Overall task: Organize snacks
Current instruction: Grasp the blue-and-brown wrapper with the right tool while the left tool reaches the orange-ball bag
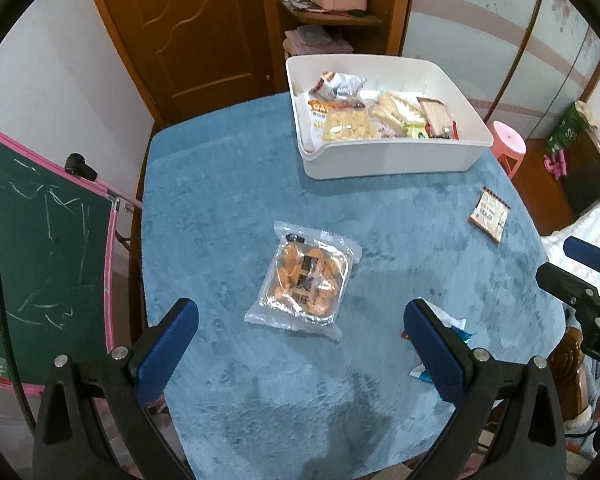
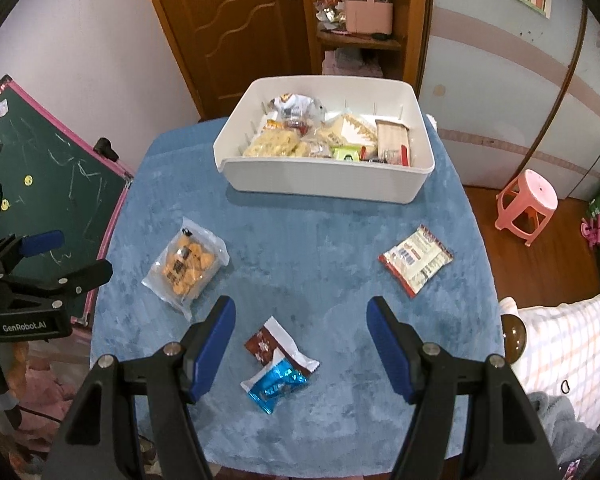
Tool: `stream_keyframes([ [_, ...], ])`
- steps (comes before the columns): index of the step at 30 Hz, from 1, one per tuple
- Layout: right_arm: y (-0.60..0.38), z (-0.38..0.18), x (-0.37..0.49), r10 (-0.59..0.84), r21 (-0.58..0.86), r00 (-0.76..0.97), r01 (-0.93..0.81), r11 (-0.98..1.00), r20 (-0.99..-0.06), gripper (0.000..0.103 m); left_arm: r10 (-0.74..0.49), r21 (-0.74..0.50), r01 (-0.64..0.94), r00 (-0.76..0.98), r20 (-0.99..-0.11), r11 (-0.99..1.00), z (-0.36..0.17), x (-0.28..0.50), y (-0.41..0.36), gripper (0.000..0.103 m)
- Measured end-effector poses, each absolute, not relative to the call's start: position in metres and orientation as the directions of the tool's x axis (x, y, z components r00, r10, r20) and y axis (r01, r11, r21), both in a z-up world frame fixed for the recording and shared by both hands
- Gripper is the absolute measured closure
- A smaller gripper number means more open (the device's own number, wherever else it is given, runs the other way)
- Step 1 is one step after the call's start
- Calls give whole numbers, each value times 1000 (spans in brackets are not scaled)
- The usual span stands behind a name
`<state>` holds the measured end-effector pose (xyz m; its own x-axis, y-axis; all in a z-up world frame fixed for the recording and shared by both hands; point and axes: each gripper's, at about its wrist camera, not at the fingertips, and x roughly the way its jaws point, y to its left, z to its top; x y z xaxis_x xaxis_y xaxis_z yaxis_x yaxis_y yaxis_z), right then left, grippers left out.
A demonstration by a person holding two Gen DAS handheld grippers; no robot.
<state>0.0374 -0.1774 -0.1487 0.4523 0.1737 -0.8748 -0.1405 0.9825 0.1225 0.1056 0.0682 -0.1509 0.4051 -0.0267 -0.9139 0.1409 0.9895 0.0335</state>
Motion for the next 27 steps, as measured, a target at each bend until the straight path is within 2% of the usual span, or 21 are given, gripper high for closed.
stream_keyframes([
  [27, -166, -236, 27, 165, 110, 274, -204, 973, -947, 34, 44, 76, 128, 240, -970, 989, -233, 100, 85, 1],
])
